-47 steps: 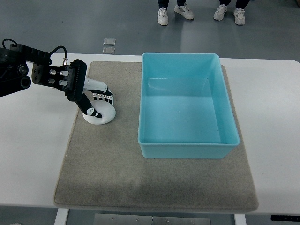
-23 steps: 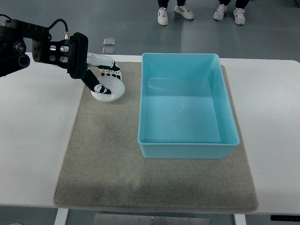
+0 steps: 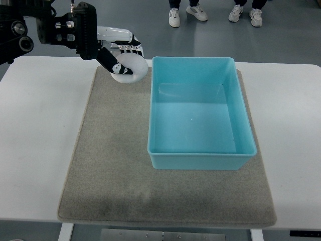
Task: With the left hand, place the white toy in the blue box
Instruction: 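Lift the bunny with the left hand and carry it over the blue box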
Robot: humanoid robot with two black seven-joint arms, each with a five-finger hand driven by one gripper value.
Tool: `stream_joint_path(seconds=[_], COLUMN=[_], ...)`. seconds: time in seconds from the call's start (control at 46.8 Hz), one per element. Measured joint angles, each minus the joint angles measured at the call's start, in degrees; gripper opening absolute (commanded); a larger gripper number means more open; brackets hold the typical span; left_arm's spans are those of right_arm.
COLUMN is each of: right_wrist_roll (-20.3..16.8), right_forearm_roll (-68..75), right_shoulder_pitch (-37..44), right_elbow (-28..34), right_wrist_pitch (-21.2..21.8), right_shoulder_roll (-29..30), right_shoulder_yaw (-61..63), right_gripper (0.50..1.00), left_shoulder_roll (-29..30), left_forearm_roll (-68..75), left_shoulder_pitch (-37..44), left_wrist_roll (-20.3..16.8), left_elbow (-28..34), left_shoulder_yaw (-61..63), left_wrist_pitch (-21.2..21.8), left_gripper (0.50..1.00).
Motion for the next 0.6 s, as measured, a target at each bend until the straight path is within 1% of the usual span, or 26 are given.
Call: stream_joint_path(seconds=[0.128, 0.214, 0.299, 0.342, 0.406, 0.598], right_wrist_roll=[0.0, 0.0, 0.0, 0.0, 0.0, 0.0], right_forearm_roll=[0.0, 0.0, 0.0, 0.0, 0.0, 0.0], right_shoulder_pitch=[0.0, 0.0, 0.0, 0.0, 0.0, 0.0], right_elbow=[0.0, 0.0, 0.0, 0.0, 0.0, 0.0], right_wrist_pitch=[0.0, 0.0, 0.0, 0.0, 0.0, 0.0], right_shoulder_roll=[0.0, 0.0, 0.0, 0.0, 0.0, 0.0], right_shoulder_yaw=[0.0, 0.0, 0.0, 0.0, 0.0, 0.0], right_gripper=[0.936, 0.936, 0.936, 0.936, 0.936, 0.936], left_shoulder_roll=[-0.7, -2.7, -3.8, -4.3, -5.4, -8.1], left_forearm_roll=[-0.1, -0.1, -0.1, -0.1, -0.2, -0.2], left_shoulder_pitch=[0.5, 0.8, 0.9, 1.1, 1.6, 2.8], left_wrist_roll=[0.0, 0.0, 0.0, 0.0, 0.0, 0.4], left_elbow=[0.0, 0.0, 0.0, 0.0, 0.0, 0.3], left_shoulder_yaw=[-0.9, -0.9, -1.0, -1.1, -1.1, -1.1], left_wrist_pitch=[2.6, 4.0, 4.6, 4.9, 5.0, 5.2], left_gripper=[0.587, 0.591, 0.593, 0.606, 0.611, 0.611])
